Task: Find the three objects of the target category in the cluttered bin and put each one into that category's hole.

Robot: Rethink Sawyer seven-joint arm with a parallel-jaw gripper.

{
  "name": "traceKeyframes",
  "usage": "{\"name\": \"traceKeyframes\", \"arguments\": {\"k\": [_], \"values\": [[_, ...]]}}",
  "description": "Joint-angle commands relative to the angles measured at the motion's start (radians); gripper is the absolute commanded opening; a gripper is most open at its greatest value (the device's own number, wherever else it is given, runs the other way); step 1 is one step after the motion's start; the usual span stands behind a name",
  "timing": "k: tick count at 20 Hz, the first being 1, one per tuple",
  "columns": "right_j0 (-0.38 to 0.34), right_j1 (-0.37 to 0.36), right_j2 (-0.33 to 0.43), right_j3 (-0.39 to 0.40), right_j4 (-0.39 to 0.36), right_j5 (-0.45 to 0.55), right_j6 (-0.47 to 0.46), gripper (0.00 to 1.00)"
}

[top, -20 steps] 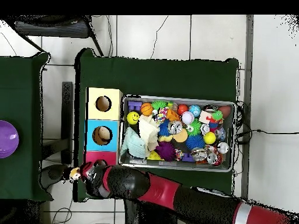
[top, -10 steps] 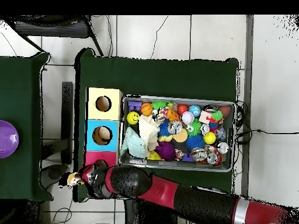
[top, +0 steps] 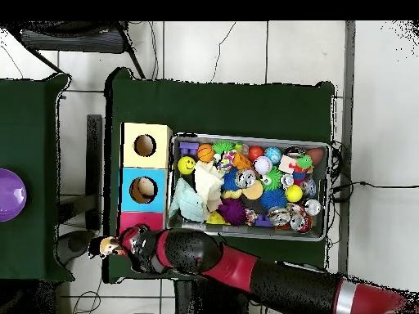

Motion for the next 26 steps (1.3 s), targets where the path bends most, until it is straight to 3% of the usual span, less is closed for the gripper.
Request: {"name": "traceKeyframes", "arguments": {"k": [1,17,26], "values": [[-0.025,0.041,-0.068,-0.201,-0.019,0.013,0.046,0.00],[-0.015,0.067,-0.175,-0.295,-0.091,0.080,-0.005,0.00],[-0.026,0.047,-0.197,-0.284,-0.121,0.126,0.006,0.00]]}}
